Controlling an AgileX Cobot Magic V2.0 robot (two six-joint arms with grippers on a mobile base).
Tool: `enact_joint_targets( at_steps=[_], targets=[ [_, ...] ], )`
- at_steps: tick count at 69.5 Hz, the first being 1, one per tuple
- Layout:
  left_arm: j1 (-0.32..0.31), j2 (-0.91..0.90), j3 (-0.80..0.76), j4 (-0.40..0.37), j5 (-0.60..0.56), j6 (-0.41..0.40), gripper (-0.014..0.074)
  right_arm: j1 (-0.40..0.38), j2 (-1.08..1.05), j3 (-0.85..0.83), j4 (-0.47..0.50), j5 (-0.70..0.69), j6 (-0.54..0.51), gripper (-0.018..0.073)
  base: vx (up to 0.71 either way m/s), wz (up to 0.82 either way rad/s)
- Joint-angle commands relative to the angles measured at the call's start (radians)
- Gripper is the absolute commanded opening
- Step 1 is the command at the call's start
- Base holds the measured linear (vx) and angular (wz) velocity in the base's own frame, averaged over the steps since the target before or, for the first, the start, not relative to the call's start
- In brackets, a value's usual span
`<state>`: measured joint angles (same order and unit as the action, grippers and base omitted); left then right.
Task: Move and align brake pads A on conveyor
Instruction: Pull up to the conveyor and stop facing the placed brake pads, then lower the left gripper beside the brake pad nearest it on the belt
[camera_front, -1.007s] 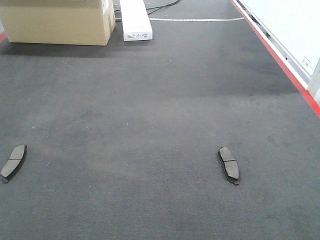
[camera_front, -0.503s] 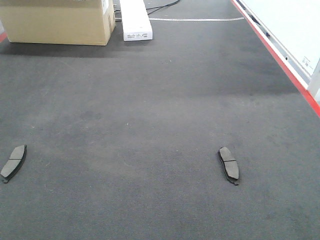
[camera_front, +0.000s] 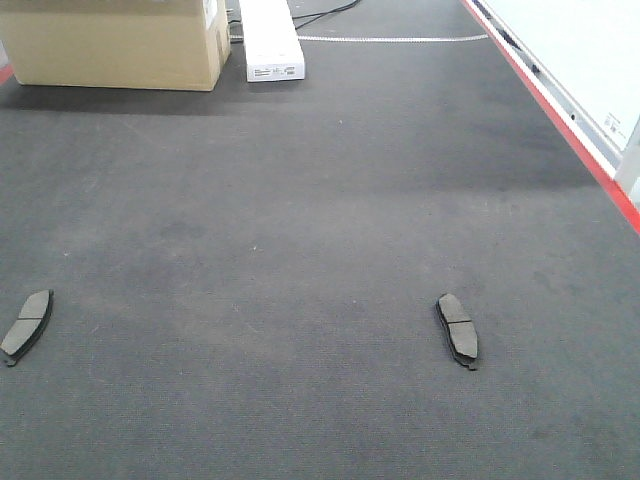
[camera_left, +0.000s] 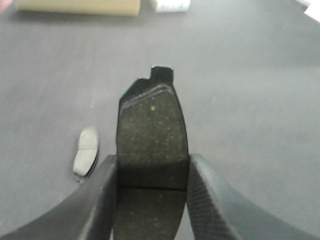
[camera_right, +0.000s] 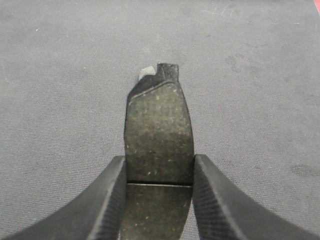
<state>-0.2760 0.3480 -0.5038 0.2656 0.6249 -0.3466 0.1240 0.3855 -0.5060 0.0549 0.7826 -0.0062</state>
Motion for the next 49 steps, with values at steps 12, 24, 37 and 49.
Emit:
enact_joint_targets(
  at_steps=[12,24,37,49],
  targets=[
    [0.000,0.286,-0.201,-0.055,-0.060,-0.007,-0.0006,-0.005,0.014,-0.028,-0.004,-0.088,-0.008,-0.0004,0.00,0.00],
    [0.000,0.539,-0.399,-0.059,0.022,0.071,-0.0006,-0.005,0.014,-0.028,-0.004,-0.088,-0.008,-0.0004,0.00,0.00],
    [0.000,0.820,-0.573,-0.059,0.142,0.112,-0.0006,-0.005,0.014,-0.028,-0.004,-0.088,-0.008,-0.0004,0.00,0.00],
    [0.004,1.030,-0.652,-0.059,0.166,0.122,-0.0006,-0.005,0.014,-0.028,-0.004,-0.088,-0.008,-0.0004,0.00,0.00]
  ],
)
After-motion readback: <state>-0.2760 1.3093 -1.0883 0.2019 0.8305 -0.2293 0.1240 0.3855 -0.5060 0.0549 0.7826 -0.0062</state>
